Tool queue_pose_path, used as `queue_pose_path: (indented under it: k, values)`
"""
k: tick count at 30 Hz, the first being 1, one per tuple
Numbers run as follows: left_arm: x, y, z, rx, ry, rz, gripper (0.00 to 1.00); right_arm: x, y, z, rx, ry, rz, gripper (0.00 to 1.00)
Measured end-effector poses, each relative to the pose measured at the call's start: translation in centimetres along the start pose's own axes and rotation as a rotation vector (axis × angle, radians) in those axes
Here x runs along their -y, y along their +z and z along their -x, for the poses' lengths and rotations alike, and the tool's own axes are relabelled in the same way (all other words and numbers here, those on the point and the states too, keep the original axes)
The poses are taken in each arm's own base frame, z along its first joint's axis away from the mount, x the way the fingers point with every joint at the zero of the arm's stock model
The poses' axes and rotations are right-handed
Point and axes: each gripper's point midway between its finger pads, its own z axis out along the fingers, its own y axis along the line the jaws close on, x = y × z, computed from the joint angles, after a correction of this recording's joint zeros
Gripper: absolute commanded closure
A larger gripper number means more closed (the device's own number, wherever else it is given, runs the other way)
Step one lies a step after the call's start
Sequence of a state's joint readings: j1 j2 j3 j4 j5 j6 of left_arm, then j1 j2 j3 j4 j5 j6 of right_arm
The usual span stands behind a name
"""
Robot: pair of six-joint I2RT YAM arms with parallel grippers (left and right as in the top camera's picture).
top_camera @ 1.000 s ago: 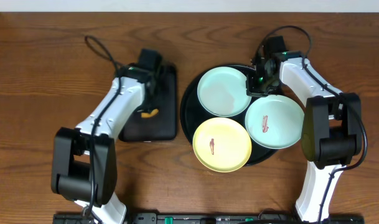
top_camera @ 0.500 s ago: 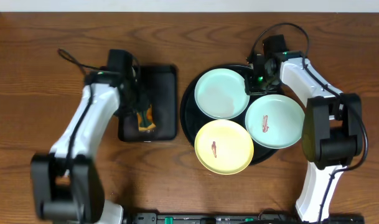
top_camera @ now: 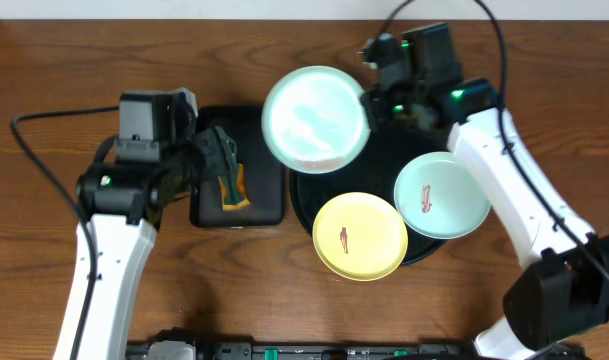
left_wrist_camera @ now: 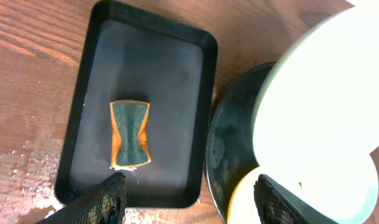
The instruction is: Clean dirty plates on tray and stack at the side
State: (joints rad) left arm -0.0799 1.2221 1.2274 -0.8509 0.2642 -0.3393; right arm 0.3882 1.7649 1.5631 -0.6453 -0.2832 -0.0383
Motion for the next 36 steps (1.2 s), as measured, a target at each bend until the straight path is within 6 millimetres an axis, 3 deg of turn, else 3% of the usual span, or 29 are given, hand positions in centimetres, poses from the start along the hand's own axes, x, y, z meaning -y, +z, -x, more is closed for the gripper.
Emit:
queue_pose_path:
  k: [7,10,12,17,20,25,36]
  values:
    - [0.3,-2.0,-0.3,0.037,0.009,-0.016,0.33,-5.7,4.7,1.6,0.071,-0.183,-0.042,0.99]
    - [0.2,-2.3,-0.8,0.024,0.006,-0.010,0.33,-6.6,7.4,0.7,0.053,-0.246,-0.121,0.99]
    - [0.0,-2.4,-1.3,0.006,0.002,-0.002,0.33,-6.7,8.0,0.6,0.056,-0.272,-0.186,0.99]
    - [-0.4,-2.4,-2.2,-0.030,-0.007,0.013,0.31,-7.2,6.6,2.1,0.113,-0.346,-0.330,0.99]
    - [-0.4,-2.4,-2.2,-0.030,-0.005,0.013,0.26,-8.0,4.9,3.3,0.157,-0.399,-0.398,0.99]
    - [-0.4,-2.4,-2.1,-0.028,-0.006,0.012,0.25,-9.3,2.0,5.4,0.238,-0.472,-0.504,0.99]
    - [-0.4,-2.4,-2.1,-0.027,-0.006,0.012,0.25,-11.1,-0.3,7.4,0.312,-0.599,-0.657,0.99]
